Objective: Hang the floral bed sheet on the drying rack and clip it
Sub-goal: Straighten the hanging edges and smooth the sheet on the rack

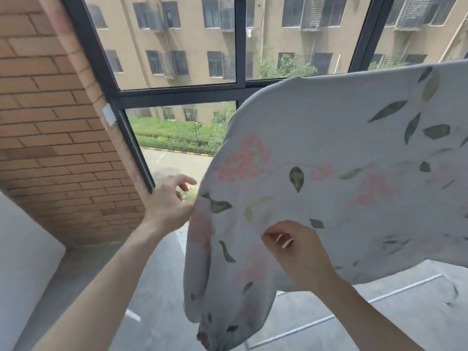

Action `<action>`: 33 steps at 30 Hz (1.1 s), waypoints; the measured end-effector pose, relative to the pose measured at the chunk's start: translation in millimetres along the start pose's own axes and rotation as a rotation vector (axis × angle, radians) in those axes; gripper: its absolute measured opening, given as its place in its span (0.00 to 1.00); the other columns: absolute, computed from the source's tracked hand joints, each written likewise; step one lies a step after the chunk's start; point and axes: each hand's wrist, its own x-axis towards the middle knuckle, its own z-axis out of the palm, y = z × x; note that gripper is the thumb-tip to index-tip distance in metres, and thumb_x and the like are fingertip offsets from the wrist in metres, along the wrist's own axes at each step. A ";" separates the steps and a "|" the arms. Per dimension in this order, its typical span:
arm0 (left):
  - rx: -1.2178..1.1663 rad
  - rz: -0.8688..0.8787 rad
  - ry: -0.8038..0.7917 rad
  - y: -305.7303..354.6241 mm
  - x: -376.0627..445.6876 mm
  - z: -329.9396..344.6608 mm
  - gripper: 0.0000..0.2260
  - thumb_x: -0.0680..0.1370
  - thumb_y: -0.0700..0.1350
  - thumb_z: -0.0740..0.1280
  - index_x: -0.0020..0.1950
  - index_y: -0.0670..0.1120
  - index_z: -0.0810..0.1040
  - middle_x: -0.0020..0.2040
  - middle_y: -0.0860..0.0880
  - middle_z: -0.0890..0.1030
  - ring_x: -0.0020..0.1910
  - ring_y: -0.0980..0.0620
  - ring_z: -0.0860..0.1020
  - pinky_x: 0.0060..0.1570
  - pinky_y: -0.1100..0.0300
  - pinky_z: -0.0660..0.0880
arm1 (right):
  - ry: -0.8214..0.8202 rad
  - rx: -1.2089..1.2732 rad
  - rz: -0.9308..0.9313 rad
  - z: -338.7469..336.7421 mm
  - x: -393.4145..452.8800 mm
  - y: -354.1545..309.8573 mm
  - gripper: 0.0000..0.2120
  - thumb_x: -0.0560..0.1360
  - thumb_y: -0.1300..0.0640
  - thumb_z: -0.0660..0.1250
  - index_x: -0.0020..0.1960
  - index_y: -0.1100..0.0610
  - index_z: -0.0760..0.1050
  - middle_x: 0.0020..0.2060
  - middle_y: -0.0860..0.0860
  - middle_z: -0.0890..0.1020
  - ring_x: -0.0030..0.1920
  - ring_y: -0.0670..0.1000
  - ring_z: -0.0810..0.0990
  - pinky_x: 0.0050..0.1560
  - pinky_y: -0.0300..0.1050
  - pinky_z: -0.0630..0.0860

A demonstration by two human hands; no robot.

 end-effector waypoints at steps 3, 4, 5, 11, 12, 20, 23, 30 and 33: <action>-0.368 0.160 -0.037 57.3 -9.4 -39.8 0.10 0.79 0.46 0.70 0.60 0.54 0.83 0.42 0.59 0.79 0.33 0.55 0.74 0.33 0.62 0.73 | -0.017 0.063 -0.031 -24.4 5.2 1.3 0.07 0.75 0.56 0.75 0.43 0.44 0.82 0.40 0.40 0.83 0.39 0.47 0.82 0.41 0.41 0.80; -0.333 0.223 -0.029 73.0 -13.5 -47.2 0.07 0.81 0.46 0.70 0.58 0.52 0.84 0.38 0.61 0.80 0.32 0.57 0.73 0.31 0.65 0.72 | -0.025 0.077 -0.049 -31.4 7.0 1.0 0.06 0.75 0.55 0.75 0.43 0.44 0.82 0.40 0.40 0.83 0.38 0.47 0.82 0.41 0.40 0.79; -0.274 0.271 0.008 85.0 -16.6 -50.1 0.05 0.83 0.46 0.69 0.55 0.51 0.85 0.36 0.62 0.80 0.30 0.58 0.71 0.31 0.67 0.70 | -0.030 0.087 -0.069 -37.5 8.6 0.4 0.06 0.75 0.55 0.75 0.44 0.45 0.82 0.41 0.41 0.83 0.38 0.47 0.82 0.40 0.38 0.78; -0.015 0.328 0.154 116.7 -21.3 -53.3 0.07 0.83 0.42 0.68 0.45 0.50 0.81 0.39 0.54 0.80 0.32 0.54 0.72 0.35 0.64 0.71 | -0.050 0.133 -0.108 -62.6 8.7 2.3 0.05 0.76 0.56 0.74 0.46 0.47 0.83 0.43 0.41 0.84 0.39 0.47 0.83 0.39 0.33 0.76; -0.033 0.301 0.172 120.9 -17.6 -58.8 0.07 0.84 0.42 0.66 0.47 0.49 0.79 0.37 0.53 0.78 0.31 0.53 0.71 0.34 0.62 0.71 | -0.048 0.136 -0.109 -65.7 8.1 3.2 0.05 0.76 0.57 0.74 0.46 0.47 0.83 0.43 0.41 0.84 0.38 0.47 0.83 0.39 0.34 0.76; -0.002 0.287 -0.186 121.4 -9.9 -73.8 0.03 0.81 0.49 0.71 0.51 0.55 0.84 0.41 0.51 0.82 0.31 0.45 0.74 0.33 0.54 0.75 | 0.022 0.123 -0.069 -81.4 -11.4 24.2 0.08 0.76 0.59 0.74 0.45 0.46 0.83 0.43 0.41 0.84 0.38 0.47 0.83 0.39 0.35 0.77; 0.022 0.316 -0.060 112.4 -4.3 -70.6 0.04 0.80 0.49 0.72 0.47 0.53 0.86 0.39 0.45 0.84 0.33 0.37 0.75 0.35 0.51 0.76 | 0.015 0.104 -0.025 -81.7 -20.7 33.4 0.10 0.75 0.60 0.74 0.44 0.43 0.82 0.43 0.41 0.84 0.36 0.47 0.83 0.39 0.35 0.78; -0.480 0.243 0.241 139.8 24.6 -75.3 0.09 0.80 0.42 0.70 0.42 0.51 0.84 0.36 0.48 0.81 0.30 0.55 0.76 0.29 0.62 0.74 | 0.042 0.114 0.105 -79.2 -35.1 44.8 0.09 0.75 0.61 0.74 0.45 0.46 0.83 0.43 0.40 0.84 0.36 0.47 0.82 0.41 0.44 0.81; -0.336 0.144 0.155 138.7 45.0 -63.1 0.08 0.78 0.42 0.68 0.40 0.47 0.83 0.35 0.48 0.80 0.32 0.56 0.76 0.35 0.59 0.74 | 0.043 0.097 0.114 -77.5 -40.3 47.5 0.09 0.76 0.60 0.74 0.46 0.46 0.83 0.44 0.39 0.84 0.36 0.47 0.83 0.42 0.44 0.81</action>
